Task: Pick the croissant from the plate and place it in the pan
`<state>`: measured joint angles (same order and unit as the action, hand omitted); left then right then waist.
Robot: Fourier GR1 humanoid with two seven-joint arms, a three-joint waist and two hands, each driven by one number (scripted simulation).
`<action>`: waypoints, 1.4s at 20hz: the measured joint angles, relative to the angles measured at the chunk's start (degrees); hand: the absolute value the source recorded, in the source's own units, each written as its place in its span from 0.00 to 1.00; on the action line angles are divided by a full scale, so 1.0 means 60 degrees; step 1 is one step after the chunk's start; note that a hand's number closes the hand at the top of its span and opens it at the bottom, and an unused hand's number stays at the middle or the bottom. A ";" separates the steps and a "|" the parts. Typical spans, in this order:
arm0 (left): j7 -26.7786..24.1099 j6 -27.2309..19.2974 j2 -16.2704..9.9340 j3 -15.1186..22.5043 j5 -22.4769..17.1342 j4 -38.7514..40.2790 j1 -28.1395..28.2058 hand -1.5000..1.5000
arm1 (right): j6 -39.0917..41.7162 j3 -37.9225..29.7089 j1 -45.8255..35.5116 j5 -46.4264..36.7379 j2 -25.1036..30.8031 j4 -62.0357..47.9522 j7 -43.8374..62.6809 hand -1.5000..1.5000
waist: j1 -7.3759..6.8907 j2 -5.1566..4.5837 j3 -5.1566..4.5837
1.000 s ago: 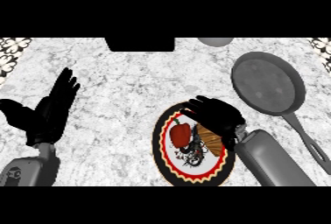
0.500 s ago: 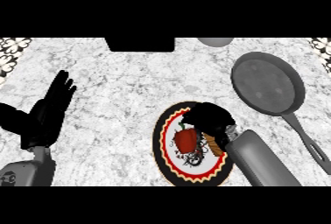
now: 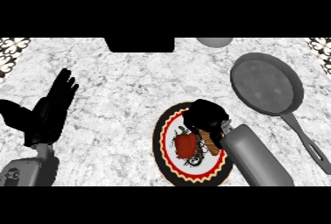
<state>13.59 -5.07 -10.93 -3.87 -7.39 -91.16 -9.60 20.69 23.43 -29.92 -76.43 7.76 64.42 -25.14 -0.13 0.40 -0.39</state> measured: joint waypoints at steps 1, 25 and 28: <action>0.0019 0.0011 0.0005 -0.0012 0.0014 -0.0021 -0.0008 0.50 | 0.0100 -0.0039 0.0037 -0.0002 -0.0035 0.0073 -0.0026 1.00 | 0.0007 -0.0004 0.0003; -0.0013 0.0119 0.0033 -0.0192 0.0012 0.0035 0.0067 0.50 | 0.1091 -0.0505 0.0706 -0.0395 -0.1281 0.7187 0.8230 1.00 | 0.0137 0.0005 0.0057; -0.0097 0.0215 0.0037 -0.0230 0.0008 0.0051 0.0173 0.50 | 0.1688 -0.0791 0.0323 -0.0218 -0.1287 0.7811 0.8691 1.00 | 0.0076 -0.0022 0.0059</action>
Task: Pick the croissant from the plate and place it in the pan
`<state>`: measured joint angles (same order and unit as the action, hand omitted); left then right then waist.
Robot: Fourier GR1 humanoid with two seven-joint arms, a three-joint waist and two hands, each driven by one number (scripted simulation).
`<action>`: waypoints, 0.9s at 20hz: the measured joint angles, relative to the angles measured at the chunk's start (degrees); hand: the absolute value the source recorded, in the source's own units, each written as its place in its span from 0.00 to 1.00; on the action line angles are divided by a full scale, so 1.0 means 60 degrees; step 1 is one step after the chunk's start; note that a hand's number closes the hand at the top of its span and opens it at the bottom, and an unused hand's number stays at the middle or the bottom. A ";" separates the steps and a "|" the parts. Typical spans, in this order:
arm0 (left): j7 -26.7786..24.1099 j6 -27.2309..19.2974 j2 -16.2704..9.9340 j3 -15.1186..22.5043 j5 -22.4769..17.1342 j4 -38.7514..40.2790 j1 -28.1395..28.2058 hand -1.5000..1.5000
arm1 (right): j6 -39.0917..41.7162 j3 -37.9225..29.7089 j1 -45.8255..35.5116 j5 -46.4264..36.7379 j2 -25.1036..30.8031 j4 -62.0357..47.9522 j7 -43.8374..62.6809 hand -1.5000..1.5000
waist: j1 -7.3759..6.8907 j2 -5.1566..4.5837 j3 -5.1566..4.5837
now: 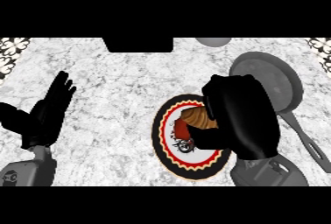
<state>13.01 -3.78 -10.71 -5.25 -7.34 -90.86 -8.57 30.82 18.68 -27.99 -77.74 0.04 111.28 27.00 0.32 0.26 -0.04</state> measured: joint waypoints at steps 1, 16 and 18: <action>-0.0027 0.0013 0.0009 -0.0003 0.0015 0.0015 -0.0006 0.50 | 0.0130 -0.0137 -0.0097 0.0064 -0.0001 0.0168 0.0123 1.00 | -0.0010 -0.0006 0.0001; 0.0119 0.0114 0.0054 -0.0051 0.0042 -0.0056 -0.0202 0.50 | -0.2099 -0.4780 -0.0952 0.1988 0.1997 -0.2349 -0.2027 1.00 | -0.0096 -0.0068 0.0011; 0.0237 0.0194 -0.0034 -0.0142 -0.0051 -0.0151 -0.0205 0.50 | -0.2540 -0.5317 -0.0970 0.2296 0.2364 -0.3005 -0.2543 1.00 | -0.0107 -0.0068 0.0011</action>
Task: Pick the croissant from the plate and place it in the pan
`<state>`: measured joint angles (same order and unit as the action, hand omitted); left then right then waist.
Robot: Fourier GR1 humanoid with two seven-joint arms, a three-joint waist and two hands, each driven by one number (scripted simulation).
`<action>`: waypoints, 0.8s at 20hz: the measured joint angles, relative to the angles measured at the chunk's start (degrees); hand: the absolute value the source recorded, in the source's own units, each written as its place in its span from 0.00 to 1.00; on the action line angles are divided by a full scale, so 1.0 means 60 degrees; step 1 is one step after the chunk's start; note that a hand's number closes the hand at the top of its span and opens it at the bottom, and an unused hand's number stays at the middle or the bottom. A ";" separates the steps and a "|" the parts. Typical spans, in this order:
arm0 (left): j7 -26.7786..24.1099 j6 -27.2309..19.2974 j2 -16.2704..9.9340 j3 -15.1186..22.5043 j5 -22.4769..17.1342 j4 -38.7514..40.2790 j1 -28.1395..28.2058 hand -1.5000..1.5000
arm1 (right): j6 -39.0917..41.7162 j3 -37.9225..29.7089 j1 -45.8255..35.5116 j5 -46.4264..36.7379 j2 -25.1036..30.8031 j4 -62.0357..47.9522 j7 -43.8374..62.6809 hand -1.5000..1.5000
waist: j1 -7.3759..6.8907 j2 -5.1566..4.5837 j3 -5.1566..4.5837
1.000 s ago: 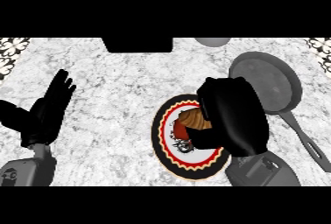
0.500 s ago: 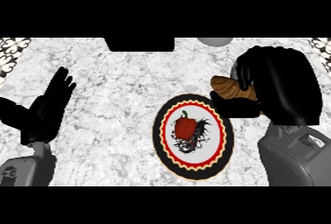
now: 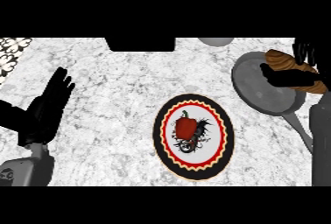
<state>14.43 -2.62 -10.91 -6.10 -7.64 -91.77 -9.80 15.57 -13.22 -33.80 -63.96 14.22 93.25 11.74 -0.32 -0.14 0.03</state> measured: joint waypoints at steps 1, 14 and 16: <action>-0.0049 0.0000 0.0053 0.0055 0.0034 -0.0072 0.0099 0.50 | -0.0331 -0.0195 -0.0002 0.0103 0.0117 -0.0475 -0.0298 1.00 | -0.0019 -0.0002 0.0000; 0.0097 -0.0109 0.0199 0.0202 0.0286 -0.0063 -0.0177 0.50 | -0.3535 -0.1177 -0.1487 0.0794 0.1239 -0.7234 -0.4012 1.00 | -0.0197 -0.0066 0.0005; -0.0016 -0.0097 0.0272 0.0256 0.0321 -0.0009 -0.0107 0.50 | -0.4030 -0.1232 -0.1697 0.0665 0.1394 -0.8269 -0.4352 1.00 | -0.0236 -0.0083 0.0007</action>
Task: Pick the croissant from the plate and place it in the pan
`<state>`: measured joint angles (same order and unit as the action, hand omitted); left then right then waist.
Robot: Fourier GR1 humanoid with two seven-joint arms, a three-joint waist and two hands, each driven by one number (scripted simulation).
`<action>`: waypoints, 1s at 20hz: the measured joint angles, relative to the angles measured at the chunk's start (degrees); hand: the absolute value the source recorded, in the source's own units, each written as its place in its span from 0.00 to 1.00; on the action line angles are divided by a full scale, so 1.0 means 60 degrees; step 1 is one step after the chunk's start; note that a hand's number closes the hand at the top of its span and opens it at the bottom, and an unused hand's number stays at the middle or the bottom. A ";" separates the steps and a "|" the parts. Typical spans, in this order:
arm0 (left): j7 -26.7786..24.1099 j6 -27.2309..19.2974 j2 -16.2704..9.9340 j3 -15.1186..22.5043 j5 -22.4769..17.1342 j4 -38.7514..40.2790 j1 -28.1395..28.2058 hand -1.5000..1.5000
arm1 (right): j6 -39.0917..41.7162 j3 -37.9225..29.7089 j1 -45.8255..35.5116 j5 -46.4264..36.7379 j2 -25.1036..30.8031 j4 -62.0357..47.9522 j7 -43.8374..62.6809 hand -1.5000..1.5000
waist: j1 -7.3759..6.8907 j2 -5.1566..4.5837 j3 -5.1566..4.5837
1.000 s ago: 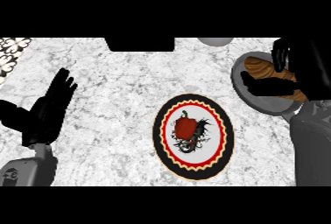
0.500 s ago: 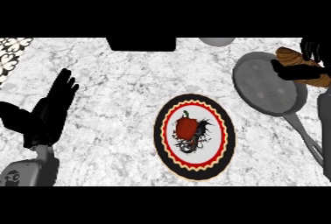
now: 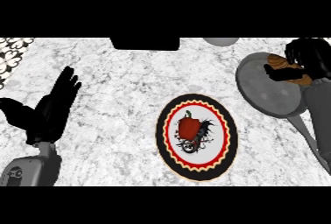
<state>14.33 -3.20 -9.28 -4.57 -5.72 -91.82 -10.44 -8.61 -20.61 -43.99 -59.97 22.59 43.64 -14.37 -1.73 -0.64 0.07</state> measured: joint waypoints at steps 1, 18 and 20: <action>-0.0058 0.0070 -0.0040 -0.0042 -0.0037 0.0062 -0.0006 0.50 | -0.0151 0.0023 -0.0092 -0.0136 0.0072 -0.0458 -0.0022 1.00 | -0.0026 -0.0013 0.0000; -0.0162 0.0197 -0.0026 -0.0163 -0.0134 0.0084 0.0072 0.50 | 0.0051 -0.2172 -0.0838 0.1875 0.0940 -0.4293 -0.1796 0.00 | -0.0022 -0.0022 0.0017; -0.0120 0.0236 -0.0080 -0.0226 -0.0189 -0.0004 0.0170 0.50 | 0.0514 -0.2663 -0.0827 0.2457 0.1242 -0.4334 -0.2139 0.00 | 0.0031 0.0005 0.0016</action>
<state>13.61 -1.78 -9.76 -5.92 -6.85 -91.84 -9.42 -5.52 -36.58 -48.95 -45.23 30.04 17.63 -27.20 -1.55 -0.61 0.17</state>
